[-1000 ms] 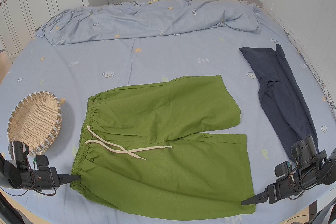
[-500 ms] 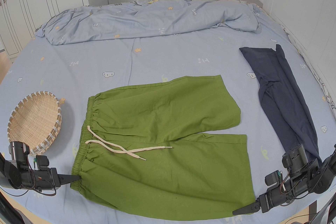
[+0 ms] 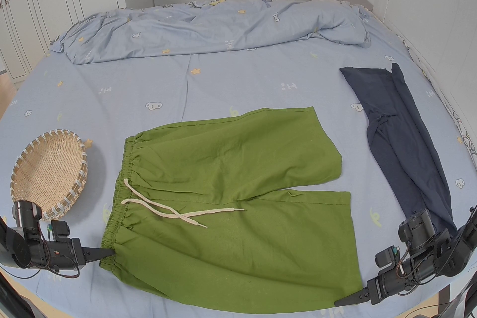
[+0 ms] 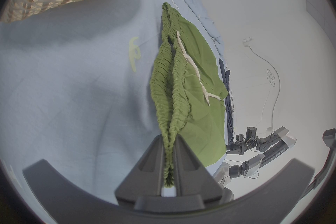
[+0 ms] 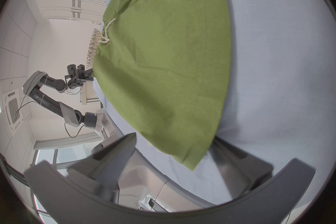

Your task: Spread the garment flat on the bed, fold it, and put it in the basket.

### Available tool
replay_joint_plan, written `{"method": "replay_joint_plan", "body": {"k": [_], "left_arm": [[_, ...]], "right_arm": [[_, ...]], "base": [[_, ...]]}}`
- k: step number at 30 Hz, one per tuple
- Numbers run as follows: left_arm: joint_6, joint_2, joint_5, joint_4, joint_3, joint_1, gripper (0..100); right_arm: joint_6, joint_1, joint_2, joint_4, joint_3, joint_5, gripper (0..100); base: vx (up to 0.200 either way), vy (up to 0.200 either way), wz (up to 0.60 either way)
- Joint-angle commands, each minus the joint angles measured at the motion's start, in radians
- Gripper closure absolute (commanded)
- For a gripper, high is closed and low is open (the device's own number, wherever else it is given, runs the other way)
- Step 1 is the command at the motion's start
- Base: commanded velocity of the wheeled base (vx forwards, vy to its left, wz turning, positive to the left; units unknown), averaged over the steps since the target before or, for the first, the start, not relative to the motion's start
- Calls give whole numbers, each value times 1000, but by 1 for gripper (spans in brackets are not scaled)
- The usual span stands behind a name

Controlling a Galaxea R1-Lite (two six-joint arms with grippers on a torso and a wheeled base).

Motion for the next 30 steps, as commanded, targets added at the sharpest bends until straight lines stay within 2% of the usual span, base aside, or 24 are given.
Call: {"method": "replay_joint_plan", "body": {"k": [1,4,10,13,16,23,25,26,29,30], "left_arm": [[0,1,0,-1,-1,2,100],[0,1,0,-1,-1,2,100],[1,-5,0,-1,3,8,100],[38,-8,0,12,16,12,100],[118,0,0,52,17,39,100],[121,-34,-8,59,6,33,100],[109,-69,-10,75,-6,27,100],[80,-104,-10,107,-21,18,100],[-68,-246,-8,257,-115,-27,100],[-105,-279,-8,306,-149,-38,100]], "right_arm": [[-5,-3,29,-31,29,2,100],[-17,-7,32,-48,44,2,100],[-94,-70,29,-48,95,2,100],[-146,-69,12,-48,136,0,100],[-148,-49,-33,-40,152,-1,100],[-129,-27,-45,-44,107,-15,100],[-121,-30,-60,-44,80,-34,100],[-109,-30,-80,-40,51,-70,100],[-54,-18,-146,-22,-57,-170,100],[-43,-20,-169,-2,-95,-172,100]], "base": [[0,0,0],[0,0,0],[0,0,0],[0,0,0],[0,0,0],[0,0,0],[0,0,0],[0,0,0],[0,0,0],[0,0,0]]}}
